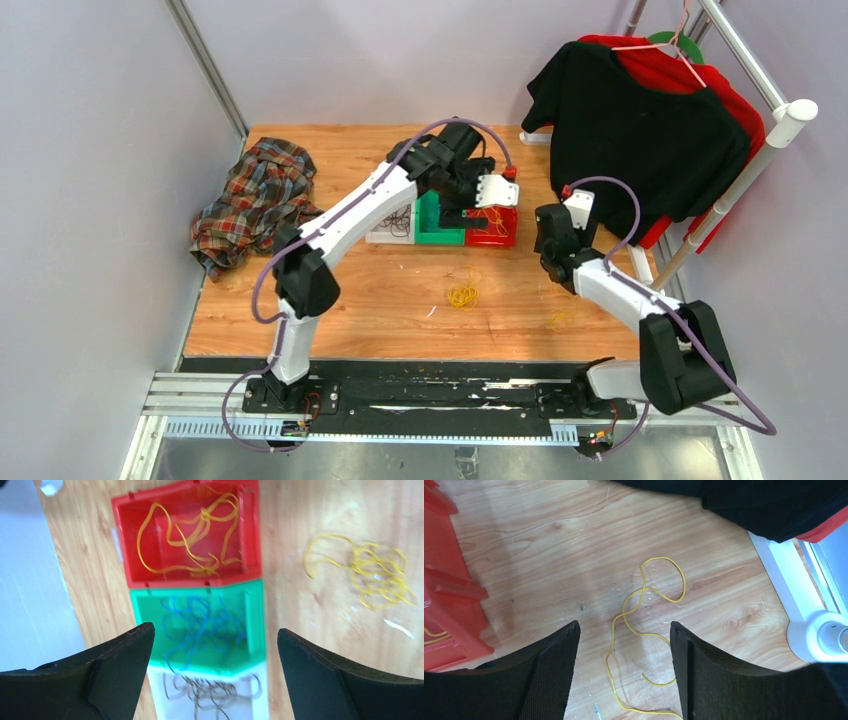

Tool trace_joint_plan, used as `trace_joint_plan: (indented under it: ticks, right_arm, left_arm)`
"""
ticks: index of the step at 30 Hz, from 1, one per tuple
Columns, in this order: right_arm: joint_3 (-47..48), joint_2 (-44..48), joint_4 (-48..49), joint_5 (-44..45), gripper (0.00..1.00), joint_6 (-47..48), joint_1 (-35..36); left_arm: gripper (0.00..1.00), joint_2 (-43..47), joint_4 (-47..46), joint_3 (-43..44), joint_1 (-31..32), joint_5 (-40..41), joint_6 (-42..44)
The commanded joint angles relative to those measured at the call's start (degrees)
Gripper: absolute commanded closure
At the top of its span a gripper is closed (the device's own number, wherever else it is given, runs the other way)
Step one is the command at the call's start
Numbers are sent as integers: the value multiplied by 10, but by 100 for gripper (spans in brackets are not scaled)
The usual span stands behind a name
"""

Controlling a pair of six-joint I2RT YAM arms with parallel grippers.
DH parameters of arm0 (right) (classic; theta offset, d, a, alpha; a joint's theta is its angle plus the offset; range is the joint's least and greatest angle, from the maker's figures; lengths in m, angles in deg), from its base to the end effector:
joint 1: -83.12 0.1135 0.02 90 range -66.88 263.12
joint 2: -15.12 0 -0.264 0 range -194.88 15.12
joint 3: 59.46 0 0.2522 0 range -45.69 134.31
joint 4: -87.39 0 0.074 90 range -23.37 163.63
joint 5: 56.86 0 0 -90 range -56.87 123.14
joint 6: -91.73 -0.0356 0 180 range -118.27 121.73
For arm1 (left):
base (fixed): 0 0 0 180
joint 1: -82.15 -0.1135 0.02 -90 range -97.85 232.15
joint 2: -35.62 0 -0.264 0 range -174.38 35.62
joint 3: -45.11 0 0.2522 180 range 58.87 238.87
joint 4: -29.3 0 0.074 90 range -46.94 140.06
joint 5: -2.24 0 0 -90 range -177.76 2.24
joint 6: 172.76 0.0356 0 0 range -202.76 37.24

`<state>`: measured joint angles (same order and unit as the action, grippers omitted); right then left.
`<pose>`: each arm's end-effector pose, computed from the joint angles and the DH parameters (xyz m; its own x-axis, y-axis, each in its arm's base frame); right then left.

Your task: Untangle the cables

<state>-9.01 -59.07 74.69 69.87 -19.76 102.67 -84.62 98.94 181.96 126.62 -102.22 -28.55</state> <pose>0.2535 0.0674 0.2051 -0.4530 0.1507 -0.8787 0.3774 0.9254 -0.0358 0.3219 -0.3285 0.3270 0.3037 0.8025 -0.5135 0.9219 -0.1114 0.3712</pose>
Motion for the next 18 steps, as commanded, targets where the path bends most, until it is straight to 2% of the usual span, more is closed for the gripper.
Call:
trace_joint_plan:
  ticks: [1,4,7,12,18]
  right_arm:
    - [37,-40,-84,-36,34,-14,-21]
    - [51,-69,-119,-58,34,-26,-25]
    - [56,-83,-146,-76,34,-45,-26]
    - [70,-93,-191,-105,34,-84,-27]
    - [62,-136,-197,-140,38,-134,-34]
  left_arm:
    - [2,81,95,-58,4,16,-77]
    - [2,121,109,-138,4,-10,-130]
    - [2,149,107,-222,4,-48,-138]
    - [2,116,82,-275,4,-57,-177]
    - [2,179,-108,-399,8,-33,-210]
